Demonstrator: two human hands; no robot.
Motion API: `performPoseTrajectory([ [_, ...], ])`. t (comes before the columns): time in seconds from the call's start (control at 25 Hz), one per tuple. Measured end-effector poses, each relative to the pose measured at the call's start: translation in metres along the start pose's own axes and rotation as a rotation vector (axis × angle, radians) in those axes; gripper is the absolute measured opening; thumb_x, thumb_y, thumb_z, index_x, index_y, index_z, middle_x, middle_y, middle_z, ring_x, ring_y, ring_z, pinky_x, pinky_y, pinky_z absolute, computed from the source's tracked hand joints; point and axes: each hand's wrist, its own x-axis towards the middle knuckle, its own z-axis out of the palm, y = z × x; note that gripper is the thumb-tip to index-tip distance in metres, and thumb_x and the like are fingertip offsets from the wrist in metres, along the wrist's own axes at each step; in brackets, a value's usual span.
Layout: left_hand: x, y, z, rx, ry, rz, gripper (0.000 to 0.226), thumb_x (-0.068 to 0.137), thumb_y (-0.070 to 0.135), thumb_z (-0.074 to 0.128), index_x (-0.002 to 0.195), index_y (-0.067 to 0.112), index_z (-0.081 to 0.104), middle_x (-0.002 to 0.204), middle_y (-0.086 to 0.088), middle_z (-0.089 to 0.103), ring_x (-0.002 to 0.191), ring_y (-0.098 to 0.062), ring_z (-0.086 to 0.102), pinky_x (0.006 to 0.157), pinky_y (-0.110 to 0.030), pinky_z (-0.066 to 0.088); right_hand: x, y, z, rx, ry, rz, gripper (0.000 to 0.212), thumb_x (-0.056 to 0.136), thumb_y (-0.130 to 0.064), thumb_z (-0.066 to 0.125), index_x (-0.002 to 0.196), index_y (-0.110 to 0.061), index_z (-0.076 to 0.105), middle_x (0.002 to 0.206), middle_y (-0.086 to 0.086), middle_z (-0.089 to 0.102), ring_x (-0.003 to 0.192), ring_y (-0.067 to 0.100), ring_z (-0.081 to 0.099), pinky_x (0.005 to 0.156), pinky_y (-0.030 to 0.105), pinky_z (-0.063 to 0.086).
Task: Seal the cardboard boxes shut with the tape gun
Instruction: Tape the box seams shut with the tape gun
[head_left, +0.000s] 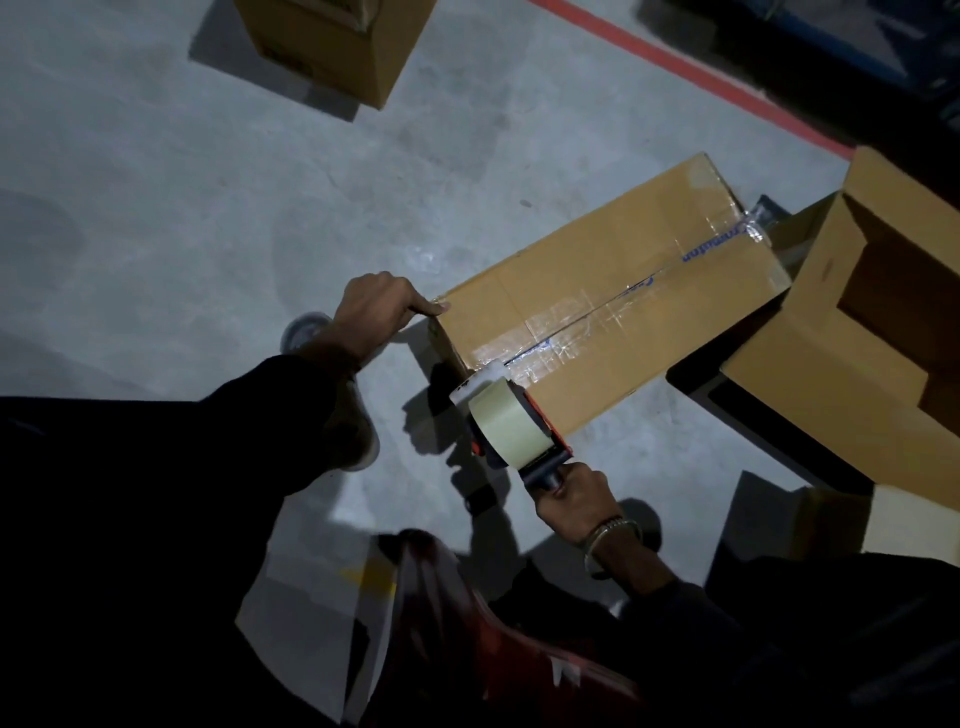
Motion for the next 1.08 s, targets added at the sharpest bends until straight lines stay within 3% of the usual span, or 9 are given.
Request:
performPoseTrajectory([
  [0.08,-0.007,0.007,0.004,0.015,-0.001,-0.018,0.038,0.104,0.032,0.053,0.132,0.056,0.064,0.133,0.005,0.07,0.108,-0.035,0.07,0.071,-0.033,0.048,-0.008,0.009,0.0,-0.008,-0.019,0.037,0.029,0.085,-0.033,0.066,0.065,-0.016,0.056,0.088,0.023,0.072,0.096,0.046,0.064,0.079,0.038,0.052],
  [0.2,-0.012,0.01,0.006,0.084,-0.027,-0.086,0.041,0.104,0.053,0.037,0.134,0.049,0.064,0.136,0.004,0.068,0.11,-0.032,0.07,0.077,-0.035,0.055,-0.022,0.033,-0.007,-0.088,-0.058,0.115,0.035,0.082,-0.043,0.061,0.082,-0.01,0.071,0.098,0.021,0.075,0.105,0.041,0.067,0.087,0.037,0.052],
  [0.32,-0.014,0.023,-0.002,0.109,-0.039,-0.082,0.035,0.105,0.04,0.05,0.132,0.06,0.062,0.144,0.004,0.062,0.113,-0.032,0.069,0.076,-0.035,0.052,-0.027,0.041,-0.011,-0.107,-0.095,0.159,0.039,0.083,-0.041,0.061,0.093,-0.005,0.074,0.098,0.02,0.076,0.105,0.038,0.069,0.089,0.037,0.055],
  [0.44,-0.02,0.04,-0.016,0.096,-0.068,-0.1,0.038,0.096,0.034,0.058,0.132,0.039,0.07,0.153,-0.006,0.049,0.133,-0.032,0.053,0.093,-0.045,0.051,-0.03,0.036,-0.012,-0.052,-0.107,0.184,0.036,0.076,-0.04,0.061,0.087,-0.008,0.074,0.084,0.014,0.077,0.092,0.033,0.073,0.082,0.035,0.059],
  [0.56,-0.032,0.07,-0.018,0.222,-0.038,0.172,0.047,0.091,0.038,0.061,0.131,0.015,0.07,0.152,-0.02,0.047,0.136,-0.039,0.048,0.103,-0.047,0.047,-0.034,0.032,-0.016,0.002,-0.134,0.19,0.028,0.076,-0.035,0.063,0.079,-0.009,0.074,0.067,0.006,0.075,0.073,0.025,0.072,0.064,0.026,0.055],
  [0.68,-0.047,0.1,0.012,0.126,-0.139,0.433,0.055,0.1,0.046,0.06,0.15,0.025,0.054,0.167,-0.019,0.03,0.15,-0.037,0.035,0.119,-0.05,0.034,-0.035,0.036,-0.015,0.017,-0.134,0.188,0.023,0.079,-0.031,0.066,0.075,-0.01,0.074,0.062,0.002,0.073,0.066,0.021,0.071,0.057,0.022,0.05],
  [0.8,-0.052,0.105,0.034,-0.007,-0.19,0.402,0.054,0.105,0.05,0.048,0.156,0.031,0.042,0.171,-0.01,0.015,0.159,-0.029,0.015,0.129,-0.048,0.013,-0.033,0.041,-0.014,0.012,-0.137,0.171,0.024,0.078,-0.033,0.067,0.075,-0.01,0.074,0.063,0.003,0.074,0.069,0.024,0.073,0.063,0.027,0.056],
  [1.08,-0.045,0.099,0.044,-0.143,-0.16,0.383,0.053,0.101,0.047,0.053,0.15,0.028,0.053,0.169,-0.011,0.025,0.158,-0.032,0.021,0.129,-0.046,0.013,-0.036,0.062,-0.024,-0.106,-0.149,0.188,0.026,0.078,-0.028,0.063,0.065,-0.01,0.075,0.049,-0.003,0.067,0.061,0.014,0.07,0.064,0.026,0.058],
])
